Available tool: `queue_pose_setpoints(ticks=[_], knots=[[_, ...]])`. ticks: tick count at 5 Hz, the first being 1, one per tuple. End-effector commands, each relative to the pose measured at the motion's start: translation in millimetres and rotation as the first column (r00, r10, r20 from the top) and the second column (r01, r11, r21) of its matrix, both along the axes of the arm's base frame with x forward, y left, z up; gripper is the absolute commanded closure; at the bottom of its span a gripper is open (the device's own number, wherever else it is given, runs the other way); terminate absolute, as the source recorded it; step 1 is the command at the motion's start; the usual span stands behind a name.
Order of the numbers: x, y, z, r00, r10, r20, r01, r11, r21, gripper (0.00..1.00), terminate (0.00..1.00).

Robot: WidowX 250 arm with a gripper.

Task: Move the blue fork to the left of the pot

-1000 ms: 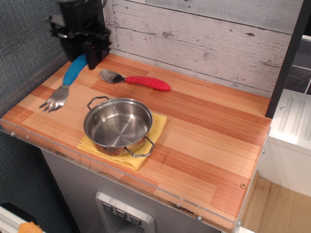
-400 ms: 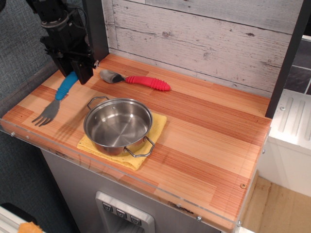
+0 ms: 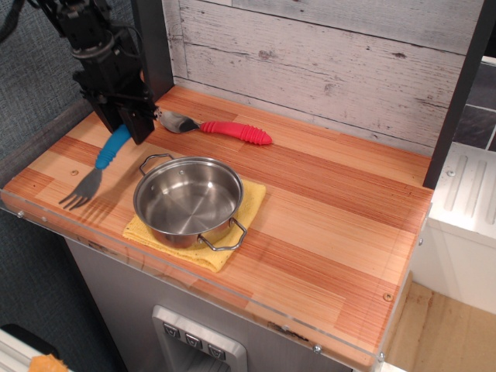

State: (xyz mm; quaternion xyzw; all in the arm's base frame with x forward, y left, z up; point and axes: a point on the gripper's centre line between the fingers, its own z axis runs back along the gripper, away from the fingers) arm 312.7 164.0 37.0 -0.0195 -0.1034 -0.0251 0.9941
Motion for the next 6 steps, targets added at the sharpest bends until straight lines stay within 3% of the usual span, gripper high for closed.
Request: queue_pose_setpoints(ticks=[1,5,6], knots=[[13,2,11,0.999,0.002,0.05,-0.004,0.999,0.04,1.0,0.0],[21,-3,0,0.999,-0.014,0.047,0.012,0.999,0.04,1.0,0.0],[22,-2,-2,0.999,0.004,0.053,-0.005,1.0,0.029,0.0,0.0]])
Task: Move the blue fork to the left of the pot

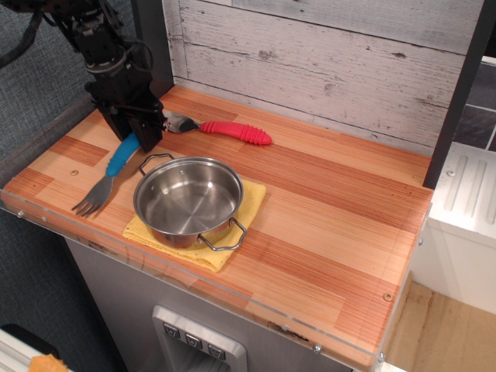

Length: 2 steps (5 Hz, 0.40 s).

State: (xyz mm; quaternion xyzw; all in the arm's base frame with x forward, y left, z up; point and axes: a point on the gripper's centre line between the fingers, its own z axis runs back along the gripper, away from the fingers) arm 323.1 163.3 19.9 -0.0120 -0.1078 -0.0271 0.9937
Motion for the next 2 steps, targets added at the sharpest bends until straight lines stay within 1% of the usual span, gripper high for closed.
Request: queue_pose_setpoints(ticks=[1,2], knots=[[12.2,-0.1,20.8,0.997,0.009,0.078,-0.008,1.0,-0.01,0.0,0.0],[12.0,1.8,26.0,0.995,0.019,0.097,-0.017,1.0,-0.022,0.0,0.0]])
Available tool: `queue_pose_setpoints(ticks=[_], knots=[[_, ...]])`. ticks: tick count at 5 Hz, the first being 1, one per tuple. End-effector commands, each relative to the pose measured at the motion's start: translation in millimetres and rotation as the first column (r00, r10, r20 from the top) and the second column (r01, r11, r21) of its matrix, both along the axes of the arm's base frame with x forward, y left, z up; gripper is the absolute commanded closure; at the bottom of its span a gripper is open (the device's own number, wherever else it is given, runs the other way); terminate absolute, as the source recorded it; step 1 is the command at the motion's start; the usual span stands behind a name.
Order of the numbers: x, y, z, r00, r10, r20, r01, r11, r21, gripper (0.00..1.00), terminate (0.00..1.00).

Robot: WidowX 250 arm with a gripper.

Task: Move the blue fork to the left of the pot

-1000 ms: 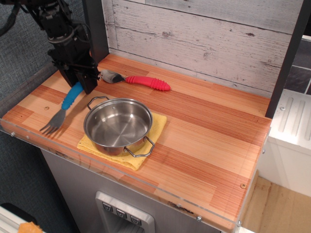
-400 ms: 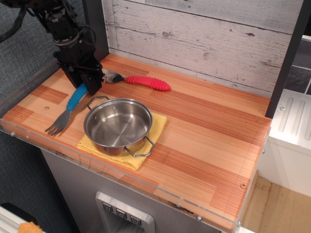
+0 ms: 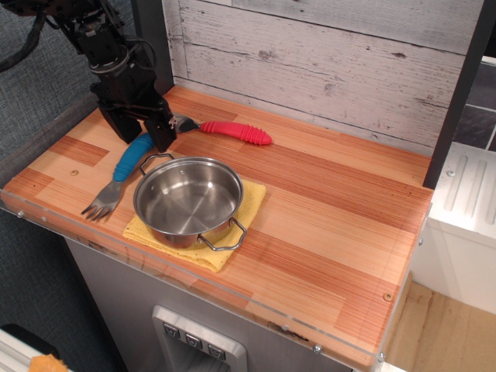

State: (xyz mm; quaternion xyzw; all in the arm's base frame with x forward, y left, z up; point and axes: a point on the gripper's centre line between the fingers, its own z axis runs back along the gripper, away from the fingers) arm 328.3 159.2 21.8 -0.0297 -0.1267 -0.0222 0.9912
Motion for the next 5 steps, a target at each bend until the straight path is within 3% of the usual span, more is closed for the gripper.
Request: queue_pose_setpoints(ticks=[1,3,4,5], knots=[[5,8,28,0.997,0.032,0.068,-0.034,0.999,0.029,0.0,0.0],[2,2,55,0.995,0.085,0.053,-0.087,0.995,0.047,0.0,0.0],[-2,-7,79,0.992,0.122,0.037,-0.125,0.987,0.098,0.0,0.0],[-1,-21,90,0.99,0.139,-0.02,-0.135,0.984,0.116,0.0,1.0]])
